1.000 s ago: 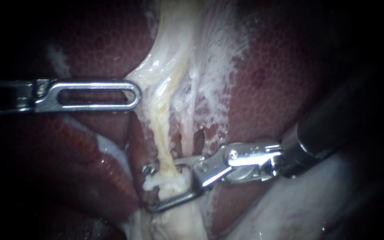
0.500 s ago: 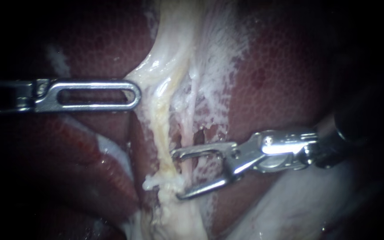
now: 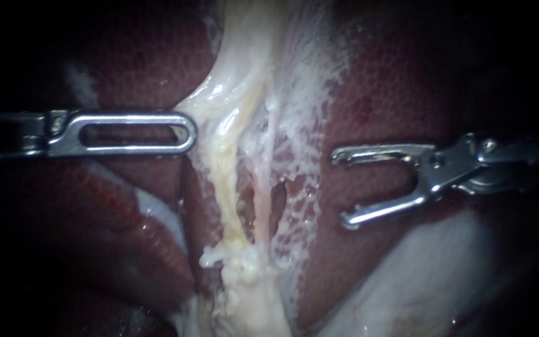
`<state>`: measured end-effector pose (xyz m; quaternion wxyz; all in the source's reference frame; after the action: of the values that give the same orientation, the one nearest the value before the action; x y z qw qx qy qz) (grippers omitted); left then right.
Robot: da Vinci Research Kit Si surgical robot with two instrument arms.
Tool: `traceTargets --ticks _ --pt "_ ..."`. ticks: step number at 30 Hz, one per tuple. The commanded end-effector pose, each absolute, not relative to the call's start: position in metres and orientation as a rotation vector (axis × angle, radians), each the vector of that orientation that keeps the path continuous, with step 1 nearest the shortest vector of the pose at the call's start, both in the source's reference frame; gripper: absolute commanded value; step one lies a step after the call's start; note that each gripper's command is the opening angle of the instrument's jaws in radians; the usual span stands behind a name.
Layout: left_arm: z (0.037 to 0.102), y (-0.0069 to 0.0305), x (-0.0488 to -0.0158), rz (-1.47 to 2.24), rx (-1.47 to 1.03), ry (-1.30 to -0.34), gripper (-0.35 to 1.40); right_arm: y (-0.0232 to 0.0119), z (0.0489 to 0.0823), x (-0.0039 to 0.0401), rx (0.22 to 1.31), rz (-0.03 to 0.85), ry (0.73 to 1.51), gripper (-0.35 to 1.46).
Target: Going back first clip left tube
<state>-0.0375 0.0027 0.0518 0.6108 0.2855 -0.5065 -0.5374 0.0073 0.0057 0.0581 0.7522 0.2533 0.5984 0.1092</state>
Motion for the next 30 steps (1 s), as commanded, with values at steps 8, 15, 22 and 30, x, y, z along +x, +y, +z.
traceTargets --ticks 8,15,22,30 --pt "0.0526 0.0026 -0.0375 -1.238 0.657 -1.17 -0.35 0.0049 0.0581 0.0079 0.548 0.238 1.306 0.6" --pt "0.0536 0.0022 -0.0381 -1.237 0.649 -1.172 -0.35 0.0049 0.0582 0.0079 0.547 0.237 1.306 0.6" --pt "0.0565 0.001 -0.0393 -1.223 0.641 -1.178 -0.35 0.0045 0.0583 0.0079 0.546 0.236 1.306 0.6" --pt "0.0584 0.0001 -0.0406 -1.22 0.648 -1.18 -0.35 0.0045 0.0583 0.0079 0.545 0.236 1.306 0.6"
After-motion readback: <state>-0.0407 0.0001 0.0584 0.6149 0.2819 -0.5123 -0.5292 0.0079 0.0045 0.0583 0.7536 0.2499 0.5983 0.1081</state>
